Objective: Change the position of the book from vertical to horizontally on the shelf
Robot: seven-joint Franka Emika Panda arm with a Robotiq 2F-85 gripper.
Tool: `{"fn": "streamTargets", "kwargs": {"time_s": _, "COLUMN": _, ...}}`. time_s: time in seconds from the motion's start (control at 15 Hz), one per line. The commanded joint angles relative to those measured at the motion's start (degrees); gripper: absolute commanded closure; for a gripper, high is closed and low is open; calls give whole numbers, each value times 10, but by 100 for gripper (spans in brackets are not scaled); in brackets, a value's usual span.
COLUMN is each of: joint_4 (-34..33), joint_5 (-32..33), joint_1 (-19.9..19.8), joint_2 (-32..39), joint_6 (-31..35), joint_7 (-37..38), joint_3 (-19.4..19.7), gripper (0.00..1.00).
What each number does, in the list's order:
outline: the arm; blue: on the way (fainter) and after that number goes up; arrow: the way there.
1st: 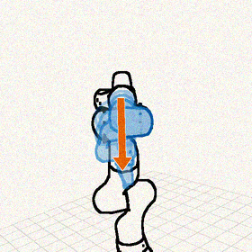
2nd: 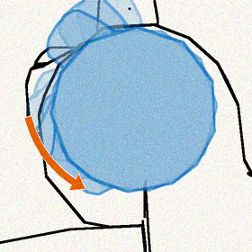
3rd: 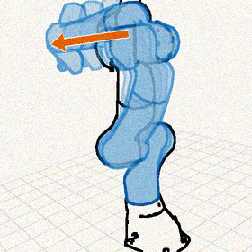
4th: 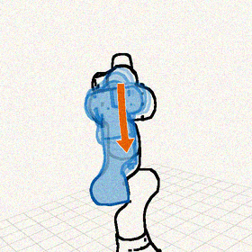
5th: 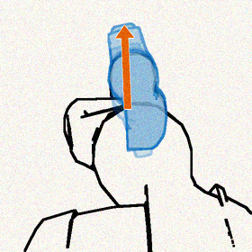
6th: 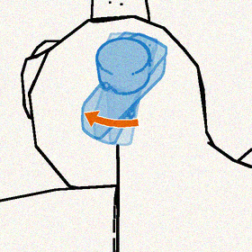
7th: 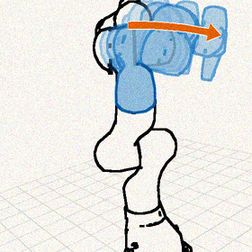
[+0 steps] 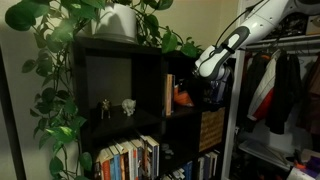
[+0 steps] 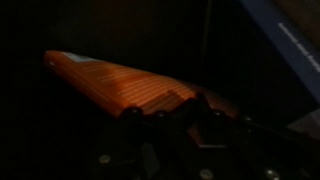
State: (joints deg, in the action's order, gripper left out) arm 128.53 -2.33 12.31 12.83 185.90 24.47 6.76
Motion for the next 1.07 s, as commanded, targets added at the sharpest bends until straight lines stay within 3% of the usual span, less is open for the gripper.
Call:
{"fn": "streamTargets", "kwargs": {"time_s": 0.0, "joint_4": -19, "joint_5": -34, "joint_1": -33, "joint_2": -1, "joint_6": -7, "joint_7": -41, "joint_3": -60, "gripper": 68}}
{"fn": "streamTargets", "kwargs": {"time_s": 0.07, "joint_4": -17, "joint_5": -6, "joint_1": -56, "joint_2": -4, "joint_6": -7, "joint_7": -27, "joint_3": -87, "gripper": 68}}
{"fn": "streamTargets", "kwargs": {"time_s": 0.27, "joint_4": -8, "joint_5": -6, "joint_1": -124, "joint_2": -11, "joint_6": -19, "joint_7": -63, "joint_3": -181, "gripper": 53}}
{"fn": "streamTargets", "kwargs": {"time_s": 0.4, "joint_4": -2, "joint_5": 0, "joint_1": -165, "joint_2": -14, "joint_6": -31, "joint_7": -94, "joint_3": -213, "gripper": 41}}
{"fn": "streamTargets", "kwargs": {"time_s": 0.53, "joint_4": -2, "joint_5": 8, "joint_1": -189, "joint_2": -14, "joint_6": -45, "joint_7": -128, "joint_3": -217, "gripper": 29}}
{"fn": "streamTargets", "kwargs": {"time_s": 0.67, "joint_4": -5, "joint_5": 22, "joint_1": -187, "joint_2": -10, "joint_6": -50, "joint_7": -152, "joint_3": -192, "gripper": 15}}
{"fn": "streamTargets", "kwargs": {"time_s": 0.73, "joint_4": -10, "joint_5": 7, "joint_1": -156, "joint_2": -6, "joint_6": -51, "joint_7": -173, "joint_3": -152, "gripper": 7}}
{"fn": "streamTargets", "kwargs": {"time_s": 0.87, "joint_4": -17, "joint_5": 10, "joint_1": -151, "joint_2": 1, "joint_6": -60, "joint_7": -187, "joint_3": -129, "gripper": 0}}
{"fn": "streamTargets", "kwargs": {"time_s": 1.0, "joint_4": -21, "joint_5": 32, "joint_1": -149, "joint_2": 10, "joint_6": -63, "joint_7": -178, "joint_3": -109, "gripper": 0}}
